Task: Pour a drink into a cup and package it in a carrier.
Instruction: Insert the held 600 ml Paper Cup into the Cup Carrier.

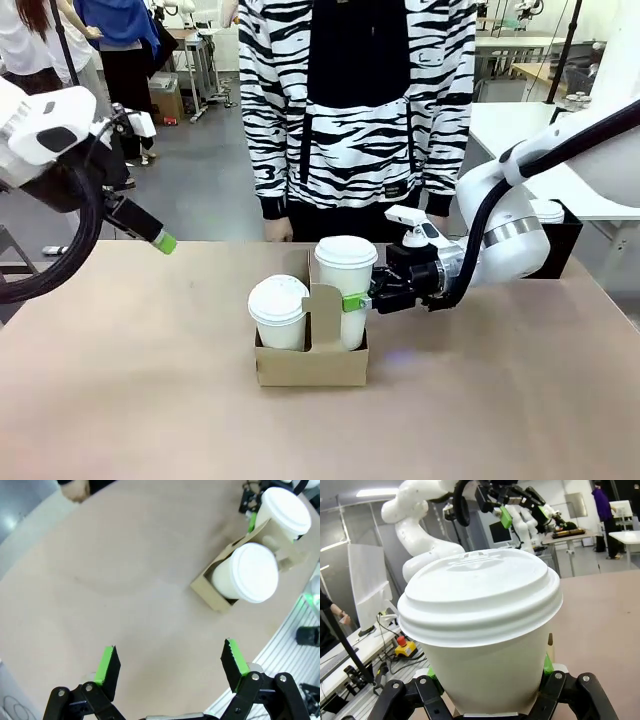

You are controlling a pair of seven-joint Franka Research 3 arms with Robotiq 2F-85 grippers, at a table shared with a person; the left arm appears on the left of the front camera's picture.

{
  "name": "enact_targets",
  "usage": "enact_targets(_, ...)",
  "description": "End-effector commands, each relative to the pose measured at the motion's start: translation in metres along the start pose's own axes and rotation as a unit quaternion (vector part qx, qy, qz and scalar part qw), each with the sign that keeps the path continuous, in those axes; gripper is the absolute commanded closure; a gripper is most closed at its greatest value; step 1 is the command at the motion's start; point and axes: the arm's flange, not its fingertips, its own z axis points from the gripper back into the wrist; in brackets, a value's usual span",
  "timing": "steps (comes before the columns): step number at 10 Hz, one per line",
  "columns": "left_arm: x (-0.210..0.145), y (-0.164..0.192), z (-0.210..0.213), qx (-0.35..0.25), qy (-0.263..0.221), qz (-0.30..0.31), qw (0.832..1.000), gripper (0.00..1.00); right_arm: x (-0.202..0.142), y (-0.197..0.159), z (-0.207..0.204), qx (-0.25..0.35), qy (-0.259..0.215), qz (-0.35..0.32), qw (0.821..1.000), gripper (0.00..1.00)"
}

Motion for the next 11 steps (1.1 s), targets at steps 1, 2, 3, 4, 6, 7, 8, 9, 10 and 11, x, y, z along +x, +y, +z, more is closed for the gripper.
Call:
enact_targets(1,-0.081,-0.029,-0.034,0.008,0.005,0.010,1.000,0.00,-0.003,-0.006,0.006,0.026,0.011,0.028,0.999,0.19)
enact_targets(2,0.000,0.000,0.000,0.000,0.000,0.000,1.000,0.00,-0.010,-0.009,0.005,0.035,0.021,0.031,0.999,0.19)
enact_targets(3,0.000,0.000,0.000,0.000,0.000,0.000,1.000,0.00,-0.016,-0.012,0.006,0.043,0.034,0.032,0.998,0.19)
enact_targets(4,0.000,0.000,0.000,0.000,0.000,0.000,1.000,0.00,-0.021,-0.012,0.005,0.056,0.048,0.035,0.997,0.19)
enact_targets(6,0.000,0.000,0.000,0.000,0.000,0.000,1.000,0.00,-0.030,-0.011,0.007,0.080,0.068,0.039,0.994,0.19)
enact_targets(7,0.000,0.000,0.000,0.000,0.000,0.000,1.000,0.00,-0.034,-0.011,0.007,0.092,0.078,0.041,0.992,0.19)
enact_targets(8,0.000,0.000,0.000,0.000,0.000,0.000,1.000,0.00,-0.035,-0.010,0.008,0.101,0.084,0.055,0.990,0.19)
enact_targets(9,0.000,0.000,0.000,0.000,0.000,0.000,1.000,0.00,-0.034,-0.009,0.009,0.102,0.098,0.067,0.988,0.00)
enact_targets(10,0.000,0.000,0.000,0.000,0.000,0.000,1.000,0.00,-0.030,-0.007,0.009,0.102,0.101,0.083,0.986,0.00)
enact_targets(11,0.000,0.000,0.000,0.000,0.000,0.000,1.000,0.00,-0.025,-0.004,0.013,0.093,0.113,0.092,0.985,0.00)
